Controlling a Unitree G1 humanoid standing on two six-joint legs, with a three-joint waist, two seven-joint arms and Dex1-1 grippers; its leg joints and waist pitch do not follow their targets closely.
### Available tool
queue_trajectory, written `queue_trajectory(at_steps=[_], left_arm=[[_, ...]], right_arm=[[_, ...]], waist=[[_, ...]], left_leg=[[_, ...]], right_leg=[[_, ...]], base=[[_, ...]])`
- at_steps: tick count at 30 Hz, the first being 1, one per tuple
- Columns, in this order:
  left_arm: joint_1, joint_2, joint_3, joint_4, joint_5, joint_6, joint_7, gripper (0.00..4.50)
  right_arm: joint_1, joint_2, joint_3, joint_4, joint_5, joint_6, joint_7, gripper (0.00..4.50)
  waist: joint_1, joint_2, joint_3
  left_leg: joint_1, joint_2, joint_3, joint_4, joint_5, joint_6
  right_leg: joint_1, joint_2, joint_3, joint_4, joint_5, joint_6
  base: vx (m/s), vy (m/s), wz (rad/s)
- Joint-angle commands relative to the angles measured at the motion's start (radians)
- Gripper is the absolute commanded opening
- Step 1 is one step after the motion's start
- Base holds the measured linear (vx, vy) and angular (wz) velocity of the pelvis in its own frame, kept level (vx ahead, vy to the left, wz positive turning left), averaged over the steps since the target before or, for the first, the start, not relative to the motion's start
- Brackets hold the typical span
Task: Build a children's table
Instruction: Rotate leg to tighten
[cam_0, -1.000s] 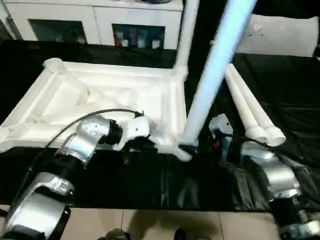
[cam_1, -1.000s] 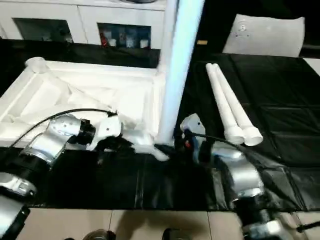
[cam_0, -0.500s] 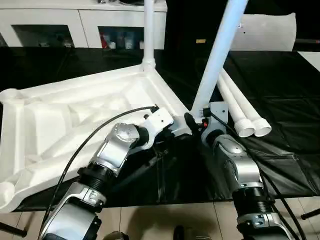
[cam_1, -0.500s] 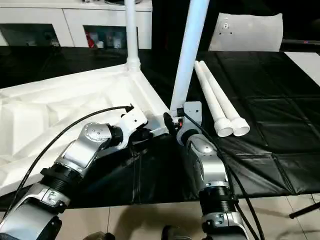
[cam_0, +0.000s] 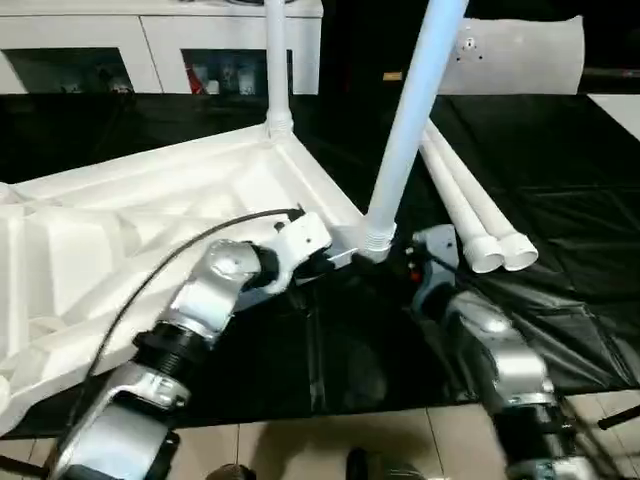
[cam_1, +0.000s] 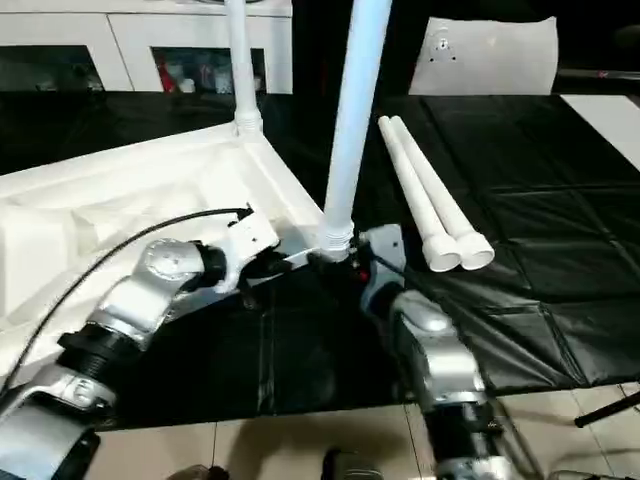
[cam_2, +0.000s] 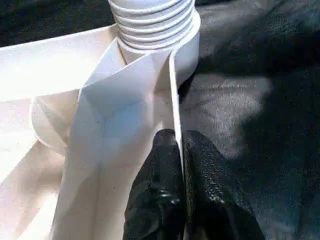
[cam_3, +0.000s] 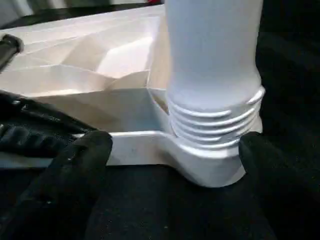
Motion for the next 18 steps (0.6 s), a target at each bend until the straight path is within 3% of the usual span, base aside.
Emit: queue_trajectory(at_steps=[1, 4, 7, 12, 18], left_arm=[[0.017, 0.036, -0.016, -0.015, -0.023, -0.075, -0.078, 0.00], [0.022, 0.075, -0.031, -0.004, -0.031, -0.110, -0.145, 0.00], [0.019, 0.117, -0.050, 0.016, -0.039, -0.169, -0.242, 0.00], [0.005, 0.155, -0.071, 0.040, -0.060, -0.220, -0.352, 0.00], [-0.008, 0.176, -0.106, 0.041, -0.086, -0.273, -0.485, 0.00]], right_arm=[[0.006, -0.052, -0.010, -0.038, 0.017, -0.008, 0.081, 4.47], [0.003, -0.118, -0.013, -0.047, 0.032, -0.019, 0.162, 4.47], [-0.010, -0.188, -0.005, -0.049, 0.043, -0.023, 0.246, 4.47], [-0.021, -0.257, 0.030, -0.050, 0.043, -0.033, 0.355, 4.47], [-0.042, -0.303, 0.113, -0.035, -0.001, -0.093, 0.465, 4.47]], waist=[[0.013, -0.003, -0.087], [0.026, 0.000, -0.089], [0.033, 0.000, -0.089], [0.045, -0.005, -0.084], [0.051, -0.008, -0.077]], left_leg=[[-0.006, 0.031, -0.004, -0.055, -0.145, 0.101], [-0.008, 0.031, 0.000, -0.048, -0.090, 0.129], [-0.007, 0.033, 0.000, -0.048, -0.070, 0.138], [-0.001, 0.033, 0.002, -0.049, -0.108, 0.128], [0.003, 0.037, 0.000, -0.054, -0.164, 0.086]], right_leg=[[0.060, -0.062, 0.049, -0.052, -0.232, -0.212], [0.060, -0.062, 0.049, -0.038, -0.135, -0.251], [0.064, -0.061, 0.049, -0.032, -0.104, -0.263], [0.061, -0.060, 0.049, -0.037, -0.168, -0.254], [0.056, -0.063, 0.048, -0.045, -0.270, -0.224]], base=[[0.000, 0.000, 0.00], [0.000, 0.000, 0.00], [0.000, 0.000, 0.00], [0.000, 0.000, 0.00], [0.000, 0.000, 0.00]])
